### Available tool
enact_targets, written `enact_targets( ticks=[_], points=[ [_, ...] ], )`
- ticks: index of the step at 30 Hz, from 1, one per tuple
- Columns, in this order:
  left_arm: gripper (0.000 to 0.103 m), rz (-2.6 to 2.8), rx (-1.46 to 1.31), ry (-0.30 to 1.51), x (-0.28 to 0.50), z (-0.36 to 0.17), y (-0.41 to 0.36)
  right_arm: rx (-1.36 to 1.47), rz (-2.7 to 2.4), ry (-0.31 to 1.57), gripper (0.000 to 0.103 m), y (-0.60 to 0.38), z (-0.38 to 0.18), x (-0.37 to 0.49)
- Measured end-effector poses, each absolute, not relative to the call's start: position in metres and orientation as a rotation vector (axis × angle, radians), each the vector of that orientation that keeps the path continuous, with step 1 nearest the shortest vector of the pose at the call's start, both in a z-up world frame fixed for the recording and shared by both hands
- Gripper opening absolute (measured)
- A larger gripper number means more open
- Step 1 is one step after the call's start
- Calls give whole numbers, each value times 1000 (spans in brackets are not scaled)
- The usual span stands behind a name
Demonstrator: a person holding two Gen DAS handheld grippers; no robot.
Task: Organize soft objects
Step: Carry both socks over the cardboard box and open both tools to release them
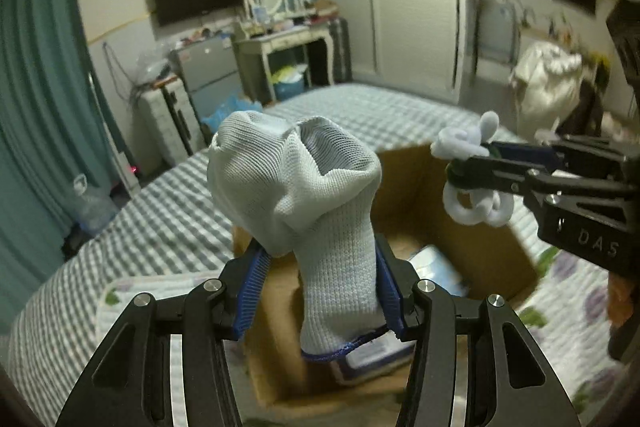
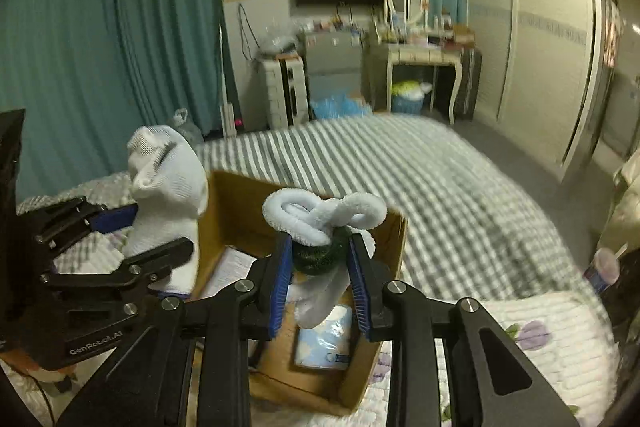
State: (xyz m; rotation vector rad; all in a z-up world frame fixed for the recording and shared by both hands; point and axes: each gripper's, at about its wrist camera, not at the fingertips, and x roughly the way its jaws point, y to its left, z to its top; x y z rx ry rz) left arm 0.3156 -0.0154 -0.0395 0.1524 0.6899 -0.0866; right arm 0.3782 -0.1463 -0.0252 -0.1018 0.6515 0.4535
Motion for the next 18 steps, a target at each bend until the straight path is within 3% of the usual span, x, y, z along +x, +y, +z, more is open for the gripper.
enact_targets(
  ticks=[3,6,7,8,9,18],
  points=[
    [52,-96,145,703,323,-52,-14,-102,462,669,28,-148,-46,394],
    [60,-66,155,700,323,-56,-14,-84,471,670,32,-150,-55,400],
    [71,-40,152,706,326,-54,-13,-84,466,667,40,-151,-55,400],
    [78,-17,133,706,324,-51,-11,-85,454,660,56,-153,-54,397],
    [80,-12,124,702,324,-48,-11,-83,445,649,61,-156,-51,394],
    [81,29,126,565,247,47,-5,-144,387,532,66,-178,39,324]
  ],
)
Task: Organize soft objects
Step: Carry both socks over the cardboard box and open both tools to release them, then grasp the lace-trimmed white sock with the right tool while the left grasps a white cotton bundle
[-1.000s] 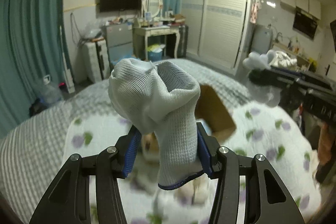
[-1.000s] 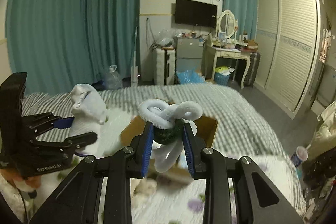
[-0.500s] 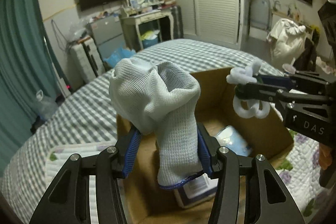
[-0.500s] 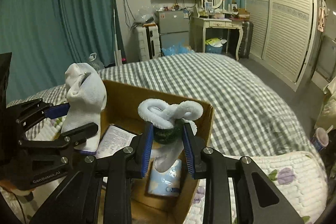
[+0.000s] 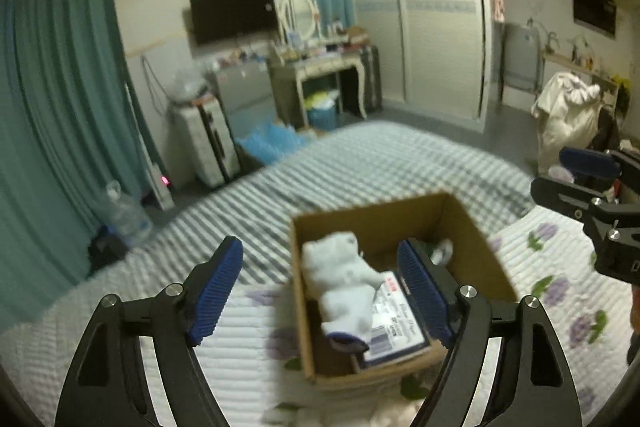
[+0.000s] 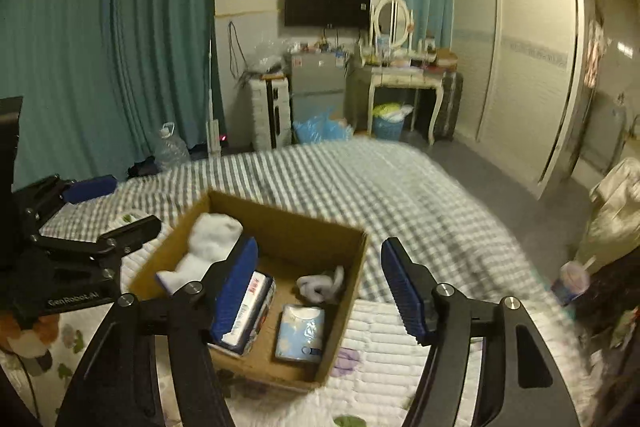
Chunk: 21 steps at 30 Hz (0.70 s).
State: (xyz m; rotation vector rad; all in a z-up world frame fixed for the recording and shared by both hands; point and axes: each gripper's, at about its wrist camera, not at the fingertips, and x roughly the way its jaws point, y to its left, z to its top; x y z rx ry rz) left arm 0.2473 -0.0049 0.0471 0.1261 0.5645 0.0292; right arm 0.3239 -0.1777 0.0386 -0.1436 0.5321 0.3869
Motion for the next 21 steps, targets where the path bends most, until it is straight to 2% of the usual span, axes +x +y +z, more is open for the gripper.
enact_targets(
  ticks=[4,6,7,8,10,16,21],
  points=[
    [84,39,137,475,194,103,1,-170,379,452,74,-180,99,267],
    [86,47,142,440,166,126,1,-177,378,420,82,-181,123,239],
    [95,47,142,430,153,134,2,-179,373,407,88,-182,135,224],
    [96,51,140,416,137,142,4,-183,369,399,94,-183,143,212],
    [96,59,136,401,115,150,9,-189,370,380,98,-182,154,185],
    [96,46,101,432,74,138,24,-209,430,364,101,-175,157,124],
    [96,47,66,414,52,99,32,-195,494,418,101,-167,116,103]
  ],
)
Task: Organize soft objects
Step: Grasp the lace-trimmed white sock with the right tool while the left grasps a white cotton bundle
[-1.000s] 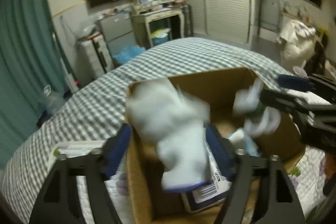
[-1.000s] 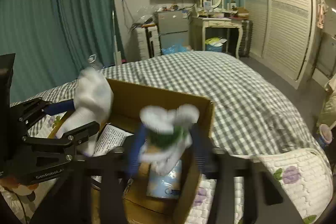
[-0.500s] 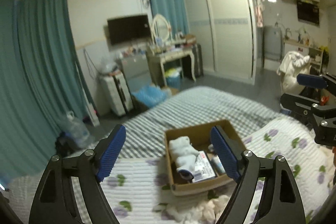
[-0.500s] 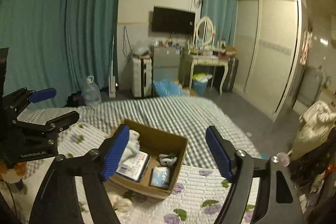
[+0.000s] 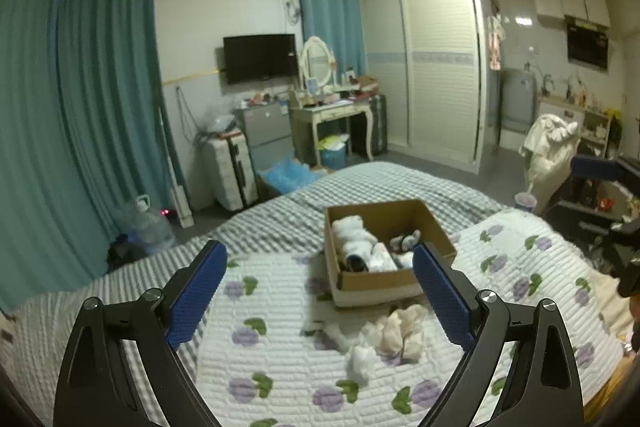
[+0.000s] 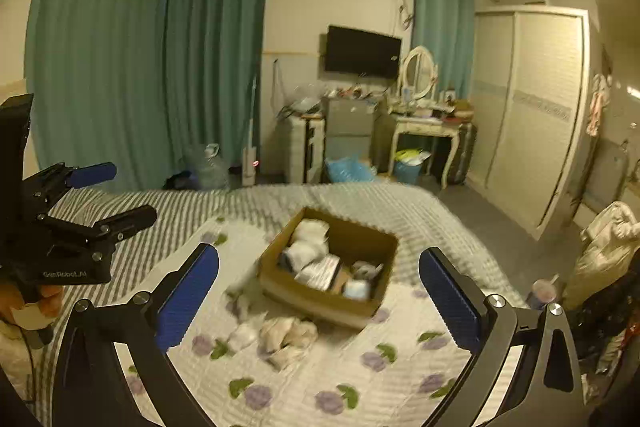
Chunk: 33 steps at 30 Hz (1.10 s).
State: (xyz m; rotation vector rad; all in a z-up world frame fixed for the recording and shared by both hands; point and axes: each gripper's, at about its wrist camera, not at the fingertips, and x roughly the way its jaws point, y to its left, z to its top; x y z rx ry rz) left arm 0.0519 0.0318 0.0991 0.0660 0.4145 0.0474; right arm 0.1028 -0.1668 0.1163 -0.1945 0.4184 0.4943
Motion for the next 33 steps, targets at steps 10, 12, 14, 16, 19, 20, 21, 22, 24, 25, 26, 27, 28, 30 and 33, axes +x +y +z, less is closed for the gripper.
enact_targets(
  ticks=[10,12,14,16,19,20,21,22,24,25,26,27,28,30,33],
  points=[
    [95,68,-13,546,77,-13,36,-242,546,580,101,-136,-17,150],
    [95,71,-19,583,91,-36,33,-272,555,611,101,-131,-45,163],
    [94,73,-19,619,104,-57,31,-296,567,657,101,-127,-71,177],
    [94,74,-4,651,115,-77,28,-312,574,704,100,-124,-95,188],
    [94,75,1,691,122,-99,30,-316,599,781,94,-120,-129,207],
    [94,77,-3,712,127,-108,32,-325,605,793,91,-118,-135,210],
    [94,78,-6,721,129,-112,34,-338,614,804,90,-115,-142,214],
    [94,79,-10,733,131,-117,35,-354,630,818,88,-112,-150,219],
    [94,89,-5,751,135,-126,37,-377,650,842,84,-108,-160,224],
    [94,96,2,760,136,-130,37,-388,653,853,81,-107,-164,225],
    [94,96,5,770,137,-134,36,-399,660,861,77,-105,-168,226],
    [94,90,3,775,138,-136,36,-401,668,863,75,-105,-170,226],
    [94,81,-4,782,138,-139,35,-397,680,874,70,-105,-173,227],
    [92,66,-11,788,139,-141,33,-379,702,894,62,-105,-176,228],
    [88,37,-1,792,138,-143,26,-378,729,893,42,-105,-174,225]
  ],
)
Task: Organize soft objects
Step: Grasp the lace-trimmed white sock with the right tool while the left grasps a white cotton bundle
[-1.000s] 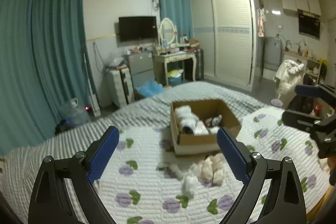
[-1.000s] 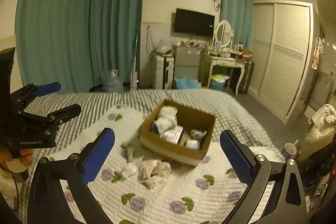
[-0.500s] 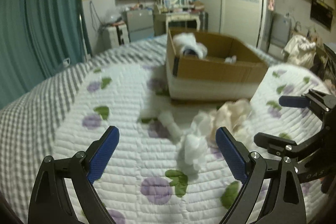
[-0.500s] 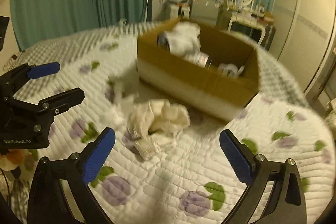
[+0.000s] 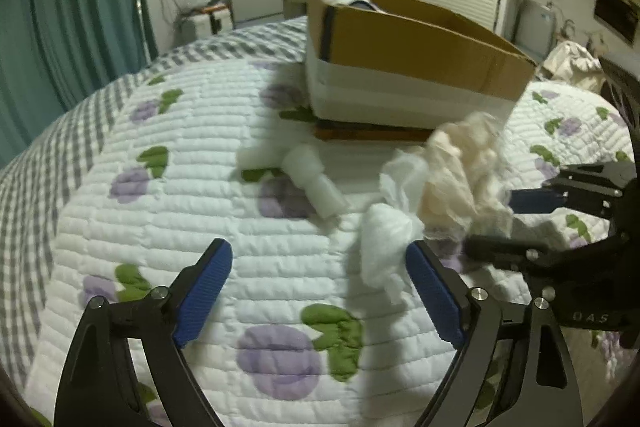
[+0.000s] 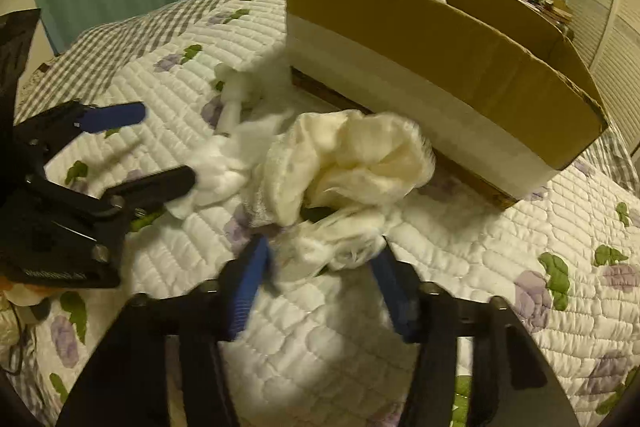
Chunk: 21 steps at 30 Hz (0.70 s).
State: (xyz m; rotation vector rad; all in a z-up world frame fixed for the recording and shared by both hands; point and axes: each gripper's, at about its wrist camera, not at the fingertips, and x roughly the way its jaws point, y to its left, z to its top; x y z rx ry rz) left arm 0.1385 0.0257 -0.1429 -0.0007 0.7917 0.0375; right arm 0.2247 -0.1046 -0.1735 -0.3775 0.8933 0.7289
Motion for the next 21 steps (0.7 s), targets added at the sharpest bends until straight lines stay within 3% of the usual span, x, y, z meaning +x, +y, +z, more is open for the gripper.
enact_targets(
  ticks=[2,10,16,21],
  points=[
    [81,18,11,797,138,-145,20,-376,729,885,33,-105,-171,221],
    [59,-76,-11,829,146,-152,5,-317,678,880,31,-123,-161,221],
    [31,-133,-6,828,150,-157,-8,-292,640,883,31,-139,-155,223],
    [26,-144,-11,825,141,-151,-5,-252,625,884,31,-147,-153,220]
  ],
)
